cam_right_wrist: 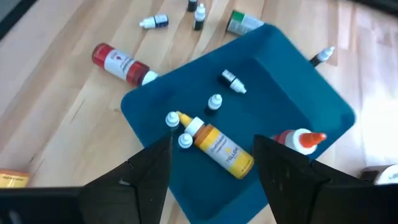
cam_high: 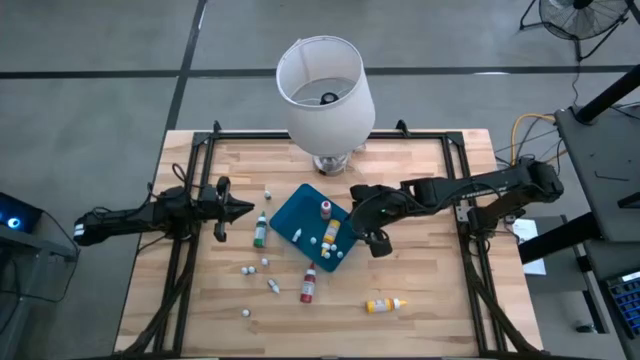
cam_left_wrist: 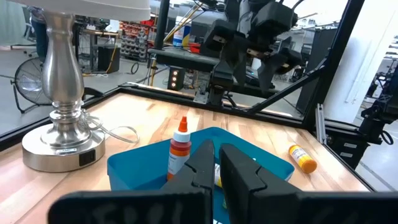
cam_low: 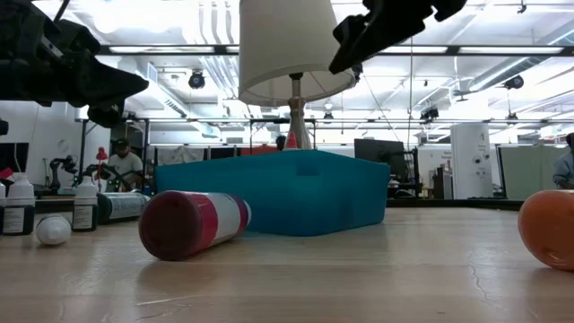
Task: Pick & Place food coloring
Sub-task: Remove the large yellow food coloring bottle from the blue container
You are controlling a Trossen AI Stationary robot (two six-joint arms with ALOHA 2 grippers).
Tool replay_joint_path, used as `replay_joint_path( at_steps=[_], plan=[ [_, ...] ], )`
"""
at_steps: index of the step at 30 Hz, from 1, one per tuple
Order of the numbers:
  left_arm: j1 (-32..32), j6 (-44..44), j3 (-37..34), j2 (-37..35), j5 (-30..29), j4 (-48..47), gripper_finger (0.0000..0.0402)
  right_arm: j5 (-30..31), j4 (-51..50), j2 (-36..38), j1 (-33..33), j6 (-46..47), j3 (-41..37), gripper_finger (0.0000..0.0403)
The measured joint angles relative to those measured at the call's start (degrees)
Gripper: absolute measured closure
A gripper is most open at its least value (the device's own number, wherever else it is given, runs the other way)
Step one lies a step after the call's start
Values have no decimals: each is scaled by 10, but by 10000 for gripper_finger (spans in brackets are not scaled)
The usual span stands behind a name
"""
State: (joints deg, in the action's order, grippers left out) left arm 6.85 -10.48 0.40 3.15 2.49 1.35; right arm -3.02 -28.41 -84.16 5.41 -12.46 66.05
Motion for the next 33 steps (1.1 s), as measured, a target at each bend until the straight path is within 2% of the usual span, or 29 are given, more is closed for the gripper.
replay_joint_path(
  at_steps=[5, 12, 17, 22, 33],
  plan=[
    [0, 0, 0, 0, 0, 0, 402, 0, -49, -33, 0, -23, 35, 188],
    [0, 0, 0, 0, 0, 0, 402, 0, -140, -95, -2, -142, 106, 187],
    [0, 0, 0, 0, 0, 0, 402, 0, -151, -131, -8, -202, 141, 187],
    [0, 0, 0, 0, 0, 0, 402, 1, -152, -153, -14, -214, 165, 187],
    [0, 0, 0, 1, 0, 0, 402, 1, -159, -215, -15, -283, 179, 187]
  ],
)
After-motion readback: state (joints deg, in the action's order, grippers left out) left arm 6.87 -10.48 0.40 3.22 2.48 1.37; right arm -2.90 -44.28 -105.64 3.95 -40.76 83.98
